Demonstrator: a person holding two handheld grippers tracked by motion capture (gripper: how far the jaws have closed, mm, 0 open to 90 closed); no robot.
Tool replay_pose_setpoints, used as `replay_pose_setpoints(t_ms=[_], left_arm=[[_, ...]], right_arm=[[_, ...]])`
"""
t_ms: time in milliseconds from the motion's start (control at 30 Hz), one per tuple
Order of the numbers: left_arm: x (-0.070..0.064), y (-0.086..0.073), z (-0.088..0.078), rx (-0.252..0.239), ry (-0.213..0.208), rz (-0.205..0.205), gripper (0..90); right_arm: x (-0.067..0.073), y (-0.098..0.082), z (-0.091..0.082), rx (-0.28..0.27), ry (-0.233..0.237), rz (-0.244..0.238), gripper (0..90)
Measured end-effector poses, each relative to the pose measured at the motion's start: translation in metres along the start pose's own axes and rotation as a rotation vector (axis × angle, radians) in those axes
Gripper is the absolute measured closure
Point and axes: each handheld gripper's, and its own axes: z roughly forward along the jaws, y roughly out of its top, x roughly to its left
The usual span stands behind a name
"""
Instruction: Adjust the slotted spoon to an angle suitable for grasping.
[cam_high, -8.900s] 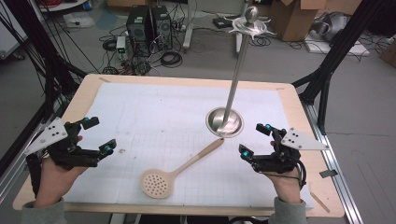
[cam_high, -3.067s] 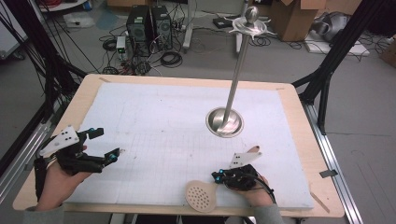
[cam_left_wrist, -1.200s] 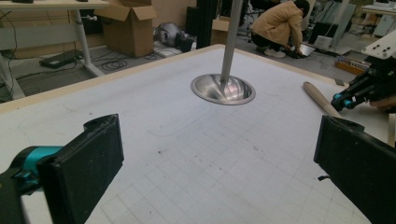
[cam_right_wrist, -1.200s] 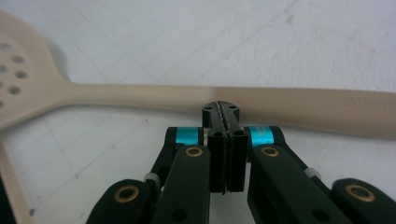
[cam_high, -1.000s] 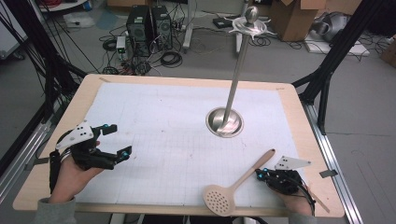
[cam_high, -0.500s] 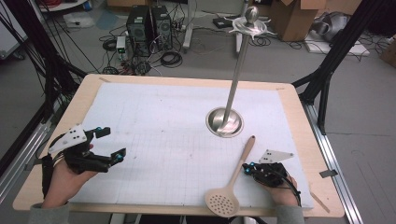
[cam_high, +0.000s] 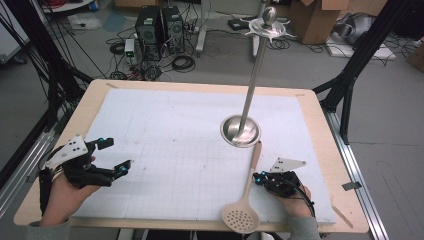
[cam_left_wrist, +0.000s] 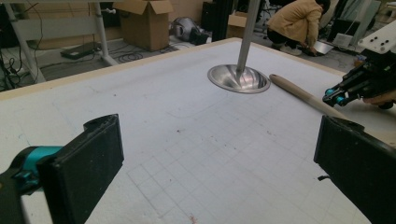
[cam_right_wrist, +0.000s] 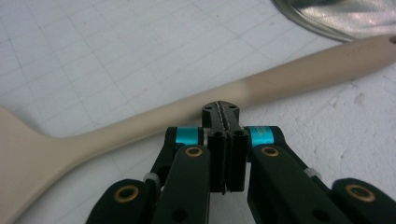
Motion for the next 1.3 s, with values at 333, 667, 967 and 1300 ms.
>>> replay_pose_setpoints(t_ms=[333, 667, 967, 1300], left_arm=[[0.0, -0.001, 0.003, 0.008, -0.007, 0.0, 1.9], [0.001, -0.001, 0.003, 0.008, -0.006, -0.003, 1.9], [0.0, -0.001, 0.005, 0.009, -0.011, -0.003, 1.9], [0.0, -0.001, 0.009, 0.012, -0.02, -0.006, 1.9]], right_arm=[[0.037, 0.024, 0.003, -0.008, 0.1, -0.101, 90.0], [0.051, 0.024, 0.023, 0.074, 0.161, -0.144, 90.0], [0.049, 0.019, 0.022, 0.08, 0.187, -0.123, 90.0], [0.045, 0.013, 0.013, 0.09, 0.193, -0.133, 90.0]])
